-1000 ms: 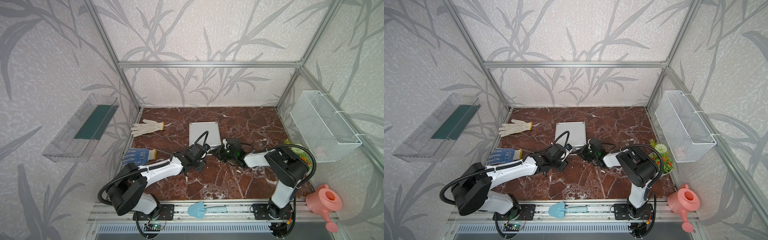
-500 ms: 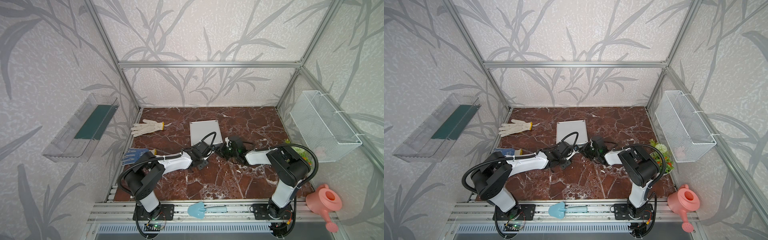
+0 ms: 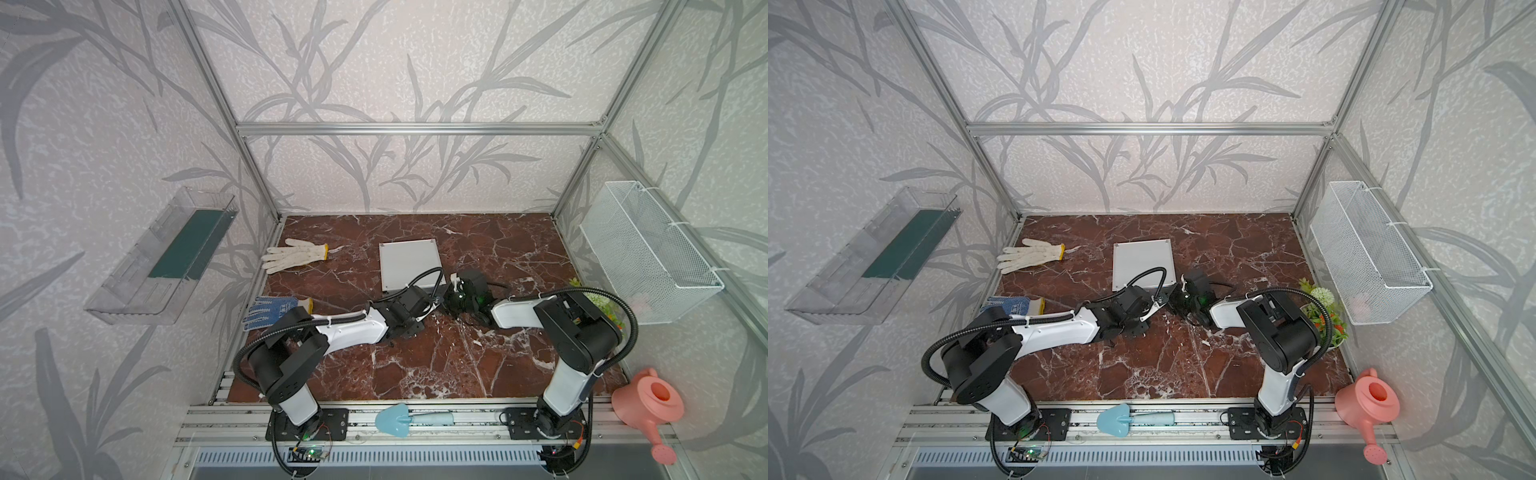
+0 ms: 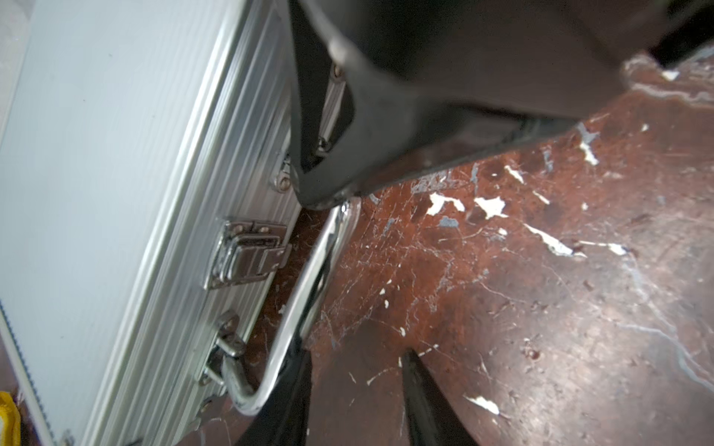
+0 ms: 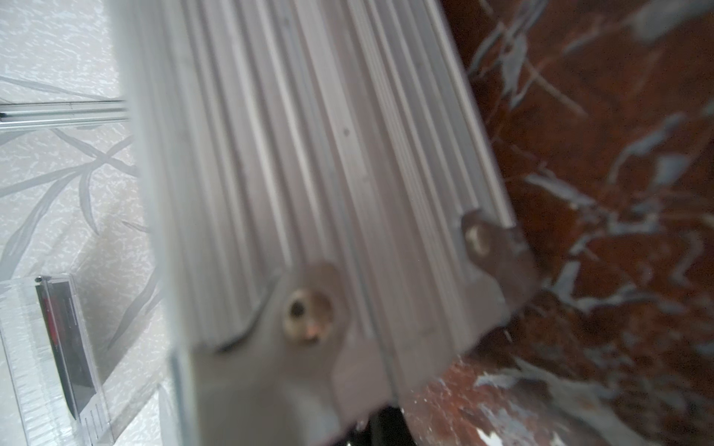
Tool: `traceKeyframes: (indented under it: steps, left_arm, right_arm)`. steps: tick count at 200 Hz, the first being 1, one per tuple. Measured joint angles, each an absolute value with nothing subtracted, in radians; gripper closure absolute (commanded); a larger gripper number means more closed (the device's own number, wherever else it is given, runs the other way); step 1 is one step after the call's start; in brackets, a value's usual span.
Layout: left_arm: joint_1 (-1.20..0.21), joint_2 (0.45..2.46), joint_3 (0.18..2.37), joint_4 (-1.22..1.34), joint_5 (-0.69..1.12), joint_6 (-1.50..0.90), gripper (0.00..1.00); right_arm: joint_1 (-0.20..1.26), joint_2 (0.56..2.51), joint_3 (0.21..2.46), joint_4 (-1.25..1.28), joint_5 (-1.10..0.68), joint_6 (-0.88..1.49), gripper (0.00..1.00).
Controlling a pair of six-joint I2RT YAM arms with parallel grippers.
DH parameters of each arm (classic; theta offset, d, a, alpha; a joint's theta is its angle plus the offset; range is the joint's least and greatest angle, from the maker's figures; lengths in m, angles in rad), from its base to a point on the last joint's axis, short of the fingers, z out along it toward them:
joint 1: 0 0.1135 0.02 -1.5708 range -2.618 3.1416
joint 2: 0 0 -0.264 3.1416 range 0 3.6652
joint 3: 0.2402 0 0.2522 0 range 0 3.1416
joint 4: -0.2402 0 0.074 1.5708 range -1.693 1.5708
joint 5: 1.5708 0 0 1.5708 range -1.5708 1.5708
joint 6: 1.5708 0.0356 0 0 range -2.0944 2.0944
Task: Open the poker set cases
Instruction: Pick up the poker set case from the center of the board.
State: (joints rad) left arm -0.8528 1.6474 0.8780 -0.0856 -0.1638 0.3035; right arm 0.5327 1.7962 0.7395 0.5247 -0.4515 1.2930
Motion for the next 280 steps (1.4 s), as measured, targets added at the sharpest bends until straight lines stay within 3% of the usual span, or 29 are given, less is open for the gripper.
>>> traceKeyframes:
  steps: [129,280]
  left_arm:
    - [-0.757,1.6,0.805,0.007,0.028,0.364,0.59]
    - [-0.716,1.623,1.015,-0.246,0.061,0.577,0.55]
  right_arm:
    - [0.462,1.785,0.772,0.465,-0.539,1.317,1.0]
    - [0.437,1.783,0.773,0.481,-0.577,1.324,1.0]
